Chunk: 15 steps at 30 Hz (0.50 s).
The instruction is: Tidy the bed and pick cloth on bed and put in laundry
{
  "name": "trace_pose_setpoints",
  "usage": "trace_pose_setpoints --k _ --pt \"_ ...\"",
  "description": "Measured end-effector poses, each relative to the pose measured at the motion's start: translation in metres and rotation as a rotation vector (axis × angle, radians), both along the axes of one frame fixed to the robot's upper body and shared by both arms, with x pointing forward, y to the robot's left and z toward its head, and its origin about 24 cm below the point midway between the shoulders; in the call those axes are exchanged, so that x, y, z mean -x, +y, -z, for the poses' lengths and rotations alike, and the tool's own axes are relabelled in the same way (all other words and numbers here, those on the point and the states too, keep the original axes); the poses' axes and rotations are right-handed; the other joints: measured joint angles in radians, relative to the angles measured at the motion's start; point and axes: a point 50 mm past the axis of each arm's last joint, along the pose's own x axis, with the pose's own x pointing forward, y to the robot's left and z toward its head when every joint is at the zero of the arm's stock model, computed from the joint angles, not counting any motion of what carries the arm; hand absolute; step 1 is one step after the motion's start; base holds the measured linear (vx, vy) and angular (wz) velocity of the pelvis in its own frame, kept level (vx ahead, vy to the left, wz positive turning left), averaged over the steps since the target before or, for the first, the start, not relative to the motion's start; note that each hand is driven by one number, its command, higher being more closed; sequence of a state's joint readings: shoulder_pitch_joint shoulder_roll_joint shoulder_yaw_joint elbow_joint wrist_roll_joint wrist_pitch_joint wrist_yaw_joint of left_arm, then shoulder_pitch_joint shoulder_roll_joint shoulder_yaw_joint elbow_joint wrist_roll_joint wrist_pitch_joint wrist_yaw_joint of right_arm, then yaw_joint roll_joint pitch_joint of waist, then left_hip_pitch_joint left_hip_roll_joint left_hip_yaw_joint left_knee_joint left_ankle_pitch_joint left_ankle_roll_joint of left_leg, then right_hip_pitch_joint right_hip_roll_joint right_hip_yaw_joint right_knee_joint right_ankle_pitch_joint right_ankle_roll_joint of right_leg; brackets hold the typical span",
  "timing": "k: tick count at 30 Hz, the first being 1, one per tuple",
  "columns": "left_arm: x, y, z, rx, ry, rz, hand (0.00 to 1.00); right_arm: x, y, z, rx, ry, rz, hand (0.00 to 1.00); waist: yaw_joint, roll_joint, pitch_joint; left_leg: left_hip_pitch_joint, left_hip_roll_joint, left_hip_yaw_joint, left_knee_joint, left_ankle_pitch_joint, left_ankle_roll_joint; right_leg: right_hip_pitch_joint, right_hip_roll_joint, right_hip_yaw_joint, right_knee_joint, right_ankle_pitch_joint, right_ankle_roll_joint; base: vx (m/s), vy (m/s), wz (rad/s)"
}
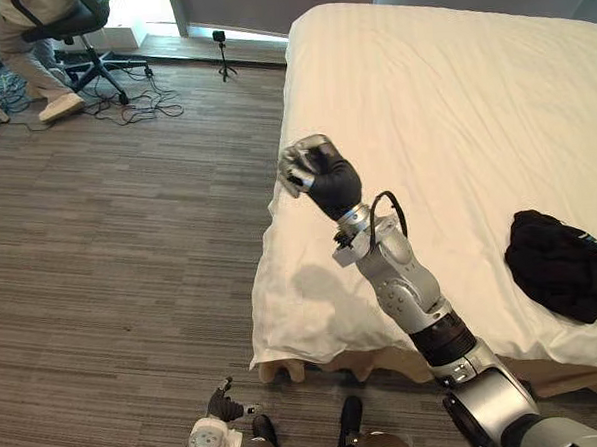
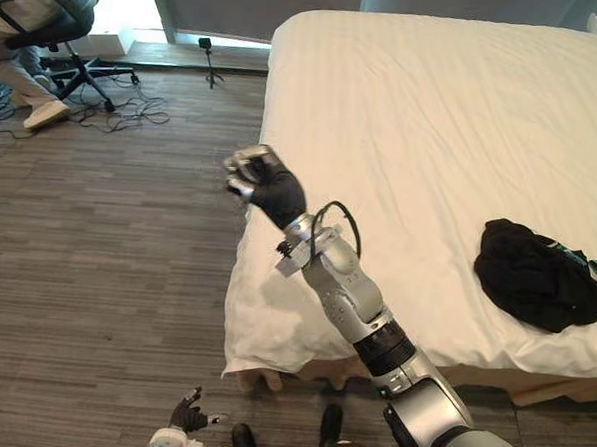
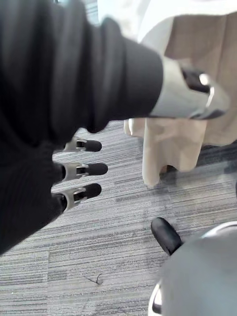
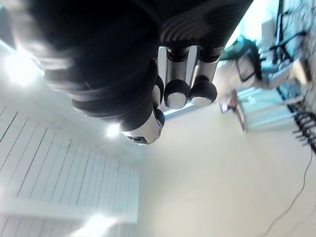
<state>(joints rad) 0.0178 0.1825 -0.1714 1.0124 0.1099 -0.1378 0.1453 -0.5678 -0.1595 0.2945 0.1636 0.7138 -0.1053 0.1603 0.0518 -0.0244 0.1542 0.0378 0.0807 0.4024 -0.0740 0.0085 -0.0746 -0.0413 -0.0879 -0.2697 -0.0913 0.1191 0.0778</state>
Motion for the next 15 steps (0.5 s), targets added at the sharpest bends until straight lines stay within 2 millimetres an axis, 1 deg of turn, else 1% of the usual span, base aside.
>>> trace_pose_setpoints --k 1,2,3,4,6,7,8,9,10,11,12,13,15 --pt "-0.001 -0.001 0.0 0.002 -0.002 0.011 0.0 -0.012 -0.019 0.014 0.004 0.074 0.088 1.0 0.0 0.014 0.007 -0.027 -0.002 0.002 -0.001 0.003 0.001 -0.03 0.0 0.009 0.0 0.01 -0.01 -0.09 -0.008 -0.01" --pt "-0.002 -0.001 -0.001 0.007 -0.001 0.016 0.0 -0.016 -0.026 0.018 0.006 0.096 0.117 1.0 0.0 0.022 0.012 -0.041 -0.003 0.004 -0.001 0.007 0.003 -0.046 -0.001 0.012 0.001 0.016 -0.011 -0.1 -0.004 -0.14" --pt "-0.004 -0.002 -0.001 0.01 -0.004 0.021 0.0 -0.024 -0.047 0.032 0.024 0.155 0.185 1.0 0.0 0.04 0.028 -0.06 -0.007 0.017 -0.01 0.019 0.005 -0.075 -0.002 0.024 0.001 0.029 -0.01 -0.05 -0.001 -0.17" --pt "-0.004 -0.002 -0.001 0.012 -0.004 0.021 0.0 -0.027 -0.056 0.039 0.033 0.186 0.214 1.0 0.0 0.049 0.036 -0.064 -0.01 0.022 -0.012 0.022 0.008 -0.082 -0.003 0.027 0.001 0.033 -0.007 -0.05 0.004 -0.22" --pt "-0.004 -0.003 -0.001 0.017 -0.004 0.022 0.0 -0.031 -0.092 0.072 0.06 0.326 0.319 1.0 -0.005 0.086 0.068 -0.065 -0.015 0.031 -0.012 0.026 0.009 -0.093 -0.003 0.049 0.001 0.04 -0.001 -0.02 0.007 -0.24" --pt "-0.004 -0.003 -0.001 0.017 -0.004 0.021 0.0 -0.029 -0.1 0.081 0.067 0.359 0.342 1.0 -0.006 0.092 0.074 -0.066 -0.015 0.036 -0.012 0.026 0.009 -0.097 -0.002 0.056 0.001 0.041 -0.001 0.0 0.001 -0.26" --pt "-0.003 -0.003 -0.001 0.017 0.0 0.02 0.0 -0.023 -0.111 0.097 0.083 0.415 0.372 1.0 -0.01 0.101 0.084 -0.065 -0.013 0.044 -0.012 0.025 0.009 -0.1 0.0 0.063 0.001 0.042 0.0 0.02 -0.012 -0.19" --pt "-0.003 -0.003 -0.001 0.017 -0.001 0.019 0.0 -0.018 -0.117 0.11 0.096 0.46 0.389 1.0 -0.016 0.103 0.088 -0.065 -0.01 0.049 -0.012 0.024 0.007 -0.102 0.004 0.067 0.001 0.042 0.0 0.03 -0.021 -0.21" --pt "-0.003 -0.003 -0.001 0.017 -0.001 0.019 0.0 -0.008 -0.126 0.127 0.105 0.519 0.413 1.0 -0.021 0.103 0.089 -0.062 -0.005 0.056 -0.012 0.021 0.003 -0.103 0.01 0.075 0.001 0.041 0.0 0.06 -0.04 -0.27" --pt "-0.003 -0.005 -0.001 0.022 -0.005 0.02 0.0 0.01 -0.133 0.148 0.088 0.578 0.436 1.0 -0.029 0.101 0.089 -0.05 0.003 0.069 -0.011 0.014 -0.007 -0.099 0.019 0.09 0.001 0.039 0.004 0.06 -0.035 -0.29" --pt "-0.004 -0.006 -0.001 0.025 -0.008 0.019 0.0 0.018 -0.135 0.156 0.087 0.598 0.443 1.0 -0.035 0.1 0.089 -0.045 0.005 0.076 -0.011 0.011 -0.011 -0.098 0.021 0.096 0.001 0.037 0.005 0.08 -0.034 -0.39" --pt "-0.003 -0.006 -0.001 0.03 -0.01 0.011 0.0 0.026 -0.136 0.164 0.088 0.612 0.443 1.0 -0.048 0.098 0.087 -0.033 0.006 0.093 -0.01 0.004 -0.015 -0.095 0.026 0.115 0.001 0.034 0.008 0.06 -0.015 -0.45" --pt "-0.006 -0.006 -0.003 0.019 -0.026 0.02 0.0 0.039 -0.143 0.173 0.088 0.626 0.462 1.0 -0.055 0.096 0.086 -0.009 0.008 0.125 -0.006 -0.015 -0.023 -0.085 0.035 0.145 0.001 0.027 0.011 0.06 -0.005 -0.47"
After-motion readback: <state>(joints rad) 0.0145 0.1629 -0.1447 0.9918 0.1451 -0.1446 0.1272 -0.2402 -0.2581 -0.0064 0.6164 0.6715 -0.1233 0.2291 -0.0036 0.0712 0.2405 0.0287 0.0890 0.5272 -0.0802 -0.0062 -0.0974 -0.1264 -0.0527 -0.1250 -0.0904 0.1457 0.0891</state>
